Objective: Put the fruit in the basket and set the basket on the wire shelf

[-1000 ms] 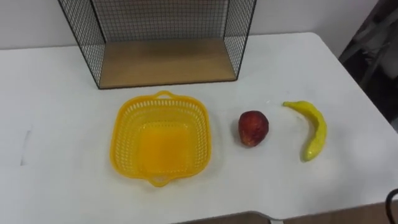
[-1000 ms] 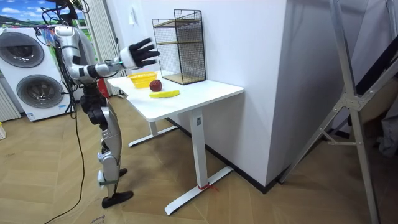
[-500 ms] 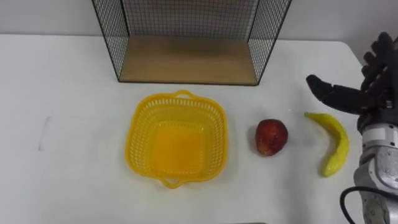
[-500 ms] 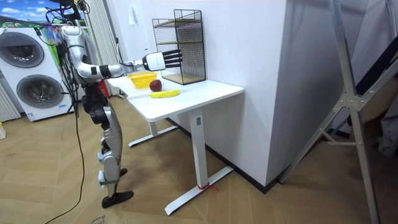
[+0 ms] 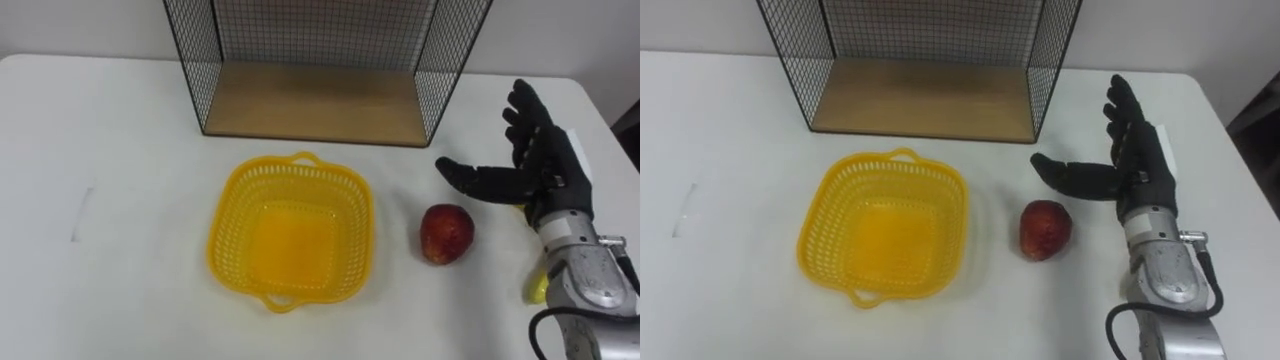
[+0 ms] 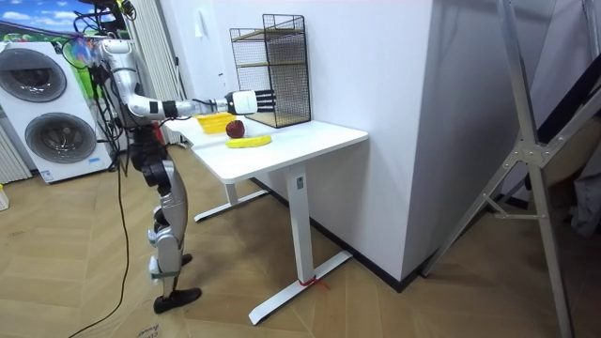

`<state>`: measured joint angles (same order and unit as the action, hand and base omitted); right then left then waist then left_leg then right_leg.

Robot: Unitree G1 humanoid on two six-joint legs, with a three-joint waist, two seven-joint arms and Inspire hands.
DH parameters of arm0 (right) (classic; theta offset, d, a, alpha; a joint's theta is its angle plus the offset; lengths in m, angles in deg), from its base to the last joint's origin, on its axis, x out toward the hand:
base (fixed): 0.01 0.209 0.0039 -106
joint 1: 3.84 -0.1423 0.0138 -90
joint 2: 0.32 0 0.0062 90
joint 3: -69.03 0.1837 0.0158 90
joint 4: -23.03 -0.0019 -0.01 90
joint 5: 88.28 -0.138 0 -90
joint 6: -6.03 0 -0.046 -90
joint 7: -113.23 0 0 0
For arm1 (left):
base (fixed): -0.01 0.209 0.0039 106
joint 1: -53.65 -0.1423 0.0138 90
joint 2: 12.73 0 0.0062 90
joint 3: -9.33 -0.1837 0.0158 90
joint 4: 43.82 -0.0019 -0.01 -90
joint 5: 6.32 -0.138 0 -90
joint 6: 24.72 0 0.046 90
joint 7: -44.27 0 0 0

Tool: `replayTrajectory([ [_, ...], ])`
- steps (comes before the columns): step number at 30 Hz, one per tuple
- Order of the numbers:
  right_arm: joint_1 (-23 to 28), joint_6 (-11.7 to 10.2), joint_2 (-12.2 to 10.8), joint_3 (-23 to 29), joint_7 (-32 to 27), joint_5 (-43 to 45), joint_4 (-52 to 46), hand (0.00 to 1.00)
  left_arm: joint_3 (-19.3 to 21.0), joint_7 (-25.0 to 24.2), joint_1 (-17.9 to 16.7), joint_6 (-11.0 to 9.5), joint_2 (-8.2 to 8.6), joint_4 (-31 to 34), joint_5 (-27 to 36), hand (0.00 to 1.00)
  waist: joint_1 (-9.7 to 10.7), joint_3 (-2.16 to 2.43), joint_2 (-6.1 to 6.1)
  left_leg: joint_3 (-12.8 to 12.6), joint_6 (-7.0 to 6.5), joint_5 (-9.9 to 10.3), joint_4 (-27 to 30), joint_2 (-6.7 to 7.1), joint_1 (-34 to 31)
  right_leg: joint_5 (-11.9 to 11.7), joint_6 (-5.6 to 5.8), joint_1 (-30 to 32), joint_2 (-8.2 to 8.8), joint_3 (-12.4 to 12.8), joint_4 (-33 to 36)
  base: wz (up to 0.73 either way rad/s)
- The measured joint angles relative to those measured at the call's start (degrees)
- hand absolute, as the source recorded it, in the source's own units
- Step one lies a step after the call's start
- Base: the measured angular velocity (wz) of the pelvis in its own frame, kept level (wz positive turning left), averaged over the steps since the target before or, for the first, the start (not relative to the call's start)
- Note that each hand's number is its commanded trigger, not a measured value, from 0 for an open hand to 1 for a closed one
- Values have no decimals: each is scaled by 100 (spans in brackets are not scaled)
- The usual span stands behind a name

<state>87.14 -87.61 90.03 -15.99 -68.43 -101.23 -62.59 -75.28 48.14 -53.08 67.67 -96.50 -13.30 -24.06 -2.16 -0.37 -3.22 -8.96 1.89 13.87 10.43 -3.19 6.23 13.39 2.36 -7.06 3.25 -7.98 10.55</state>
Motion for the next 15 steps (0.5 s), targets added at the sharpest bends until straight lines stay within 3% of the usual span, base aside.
replayTrajectory([
  [11, 8, -2, 0, -10, 160, -7, 73, 0, -19, 2, 14, -40, -5, -3, 3, 0, 22, 1, 22, 217, 1, 0, -105, -7, 155, 0, -1, -86, -34, -3, 18, 0],
  [15, 45, -2, -7, -113, 154, 7, 73, 0, -170, 3, 23, -40, -32, 22, 3, 0, 20, 7, 51, 594, 0, -1, -107, -33, 183, 0, -1, -6, -63, -50, 206, -4],
])
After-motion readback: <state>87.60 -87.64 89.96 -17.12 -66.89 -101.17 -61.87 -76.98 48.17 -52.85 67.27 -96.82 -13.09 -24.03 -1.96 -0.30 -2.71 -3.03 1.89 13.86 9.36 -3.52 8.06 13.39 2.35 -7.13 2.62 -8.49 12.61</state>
